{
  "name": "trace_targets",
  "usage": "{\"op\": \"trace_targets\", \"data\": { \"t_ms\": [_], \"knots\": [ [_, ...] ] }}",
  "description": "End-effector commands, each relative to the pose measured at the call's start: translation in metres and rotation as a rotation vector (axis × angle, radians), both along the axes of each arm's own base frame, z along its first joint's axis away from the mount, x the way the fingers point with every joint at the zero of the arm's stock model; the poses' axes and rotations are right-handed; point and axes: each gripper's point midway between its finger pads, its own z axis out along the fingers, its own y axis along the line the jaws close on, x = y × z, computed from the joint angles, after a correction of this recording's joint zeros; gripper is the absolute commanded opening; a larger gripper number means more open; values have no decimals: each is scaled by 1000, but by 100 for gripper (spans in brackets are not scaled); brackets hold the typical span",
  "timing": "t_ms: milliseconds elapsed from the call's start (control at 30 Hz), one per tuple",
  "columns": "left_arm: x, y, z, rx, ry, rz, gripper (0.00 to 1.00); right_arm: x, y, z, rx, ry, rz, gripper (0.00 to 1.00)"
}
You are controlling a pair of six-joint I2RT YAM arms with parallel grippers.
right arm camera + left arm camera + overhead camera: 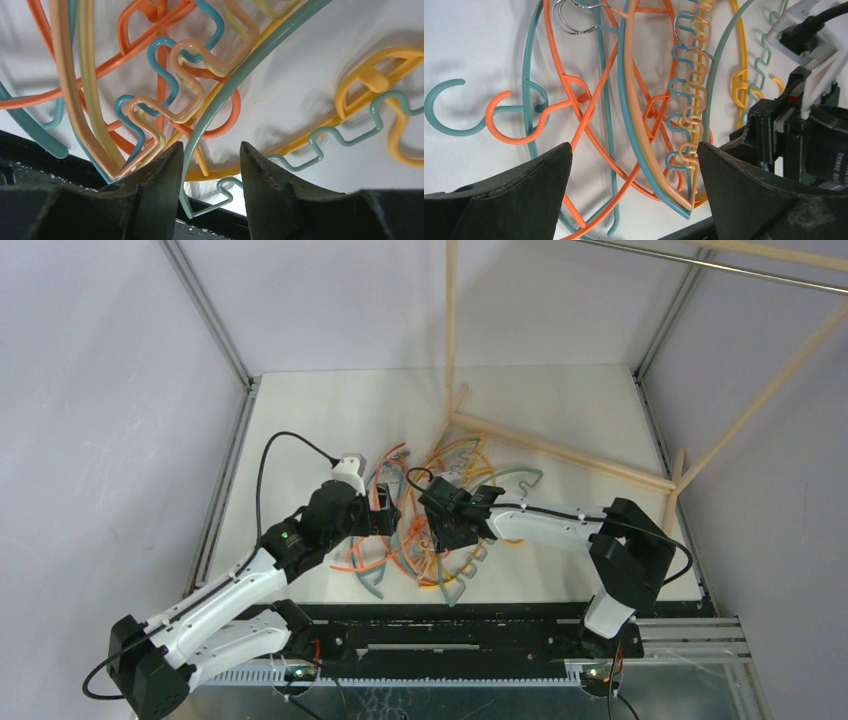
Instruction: Organize the hangers
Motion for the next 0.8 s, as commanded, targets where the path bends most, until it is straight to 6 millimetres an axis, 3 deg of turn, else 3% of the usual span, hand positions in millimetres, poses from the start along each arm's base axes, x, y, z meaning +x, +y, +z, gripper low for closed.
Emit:
{"op": "trace_targets", "data": {
  "t_ms": [0,467,700,767],
  "knots": [
    [-4,-3,1,-14,6,-10,99,-3,18,-2,51,-4,-1,53],
    [-13,9,-1,11,11,-5,100,-5,15,-27,-7,-1,-62,51],
    [-18,14,-3,13,9,1,100,-3,11,-36,-29,-8,-81,41],
    [-19,15,-5,9,13,4,100,-4,11,-38,-31,-3,-77,34]
  ]
}}
